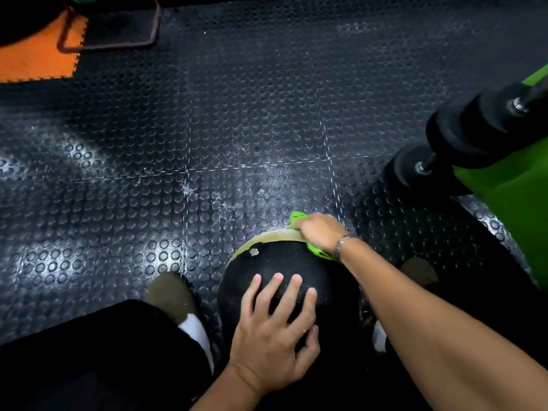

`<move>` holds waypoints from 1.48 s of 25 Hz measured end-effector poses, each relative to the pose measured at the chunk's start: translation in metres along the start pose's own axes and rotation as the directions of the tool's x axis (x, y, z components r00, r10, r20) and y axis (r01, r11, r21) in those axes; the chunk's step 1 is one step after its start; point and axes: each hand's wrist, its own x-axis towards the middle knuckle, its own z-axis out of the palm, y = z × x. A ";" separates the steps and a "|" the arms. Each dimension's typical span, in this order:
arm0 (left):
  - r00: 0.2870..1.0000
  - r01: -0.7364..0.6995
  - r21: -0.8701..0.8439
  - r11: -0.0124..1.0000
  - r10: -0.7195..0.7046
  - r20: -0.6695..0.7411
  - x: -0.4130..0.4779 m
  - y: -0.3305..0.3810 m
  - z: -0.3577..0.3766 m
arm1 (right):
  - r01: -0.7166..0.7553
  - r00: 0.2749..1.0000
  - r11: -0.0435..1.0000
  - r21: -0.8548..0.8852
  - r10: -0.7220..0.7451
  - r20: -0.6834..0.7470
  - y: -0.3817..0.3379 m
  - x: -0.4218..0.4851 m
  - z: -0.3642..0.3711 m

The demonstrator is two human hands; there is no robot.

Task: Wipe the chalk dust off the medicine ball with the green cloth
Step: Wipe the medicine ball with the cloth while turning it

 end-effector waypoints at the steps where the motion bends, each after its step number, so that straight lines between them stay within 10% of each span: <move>1: 1.000 0.010 0.012 1.000 -0.010 -0.002 0.000 0.002 0.001 | 0.192 0.980 0.970 -0.149 -0.198 -0.029 -0.017 -0.005 0.002; 4: 1.000 0.016 0.030 0.999 -0.016 -0.011 -0.002 0.005 0.002 | 0.470 0.836 0.859 -0.204 -0.507 -0.209 -0.009 -0.063 0.012; 6: 1.000 -0.024 0.016 1.000 0.024 -0.007 -0.005 0.007 0.004 | 0.341 0.905 0.939 -0.037 -0.338 -0.258 0.026 -0.066 0.009; 9: 0.997 -0.069 0.005 0.998 0.069 0.026 -0.006 0.012 0.003 | -0.032 0.999 0.999 0.034 0.031 0.029 0.017 -0.011 -0.008; 13: 0.998 0.002 -0.059 0.998 0.002 0.065 0.017 -0.005 -0.014 | 0.170 0.985 0.964 -0.206 -0.158 0.074 -0.035 0.019 0.000; 19: 0.995 0.029 -0.226 0.974 -0.007 0.098 0.046 -0.035 -0.015 | 0.208 0.978 0.974 -0.089 -0.206 0.023 -0.023 0.002 -0.011; 23: 0.998 0.008 -0.265 0.964 0.010 0.066 0.044 -0.027 -0.012 | 0.486 0.867 0.874 0.004 -0.482 -0.130 0.006 -0.030 -0.003; 28: 0.993 -0.012 -0.225 0.974 0.037 0.108 0.039 -0.019 -0.013 | 0.235 0.972 0.912 -0.336 -0.210 0.109 -0.056 0.005 -0.001; 33: 0.997 0.004 -0.221 0.975 0.013 0.077 0.038 -0.023 -0.013 | 0.629 0.777 0.748 -0.211 -0.604 0.178 -0.048 -0.017 0.006; 37: 0.994 -0.060 -0.224 0.973 0.080 0.081 0.040 -0.018 -0.011 | 0.247 0.940 0.941 -0.231 -0.175 0.293 -0.047 0.023 -0.008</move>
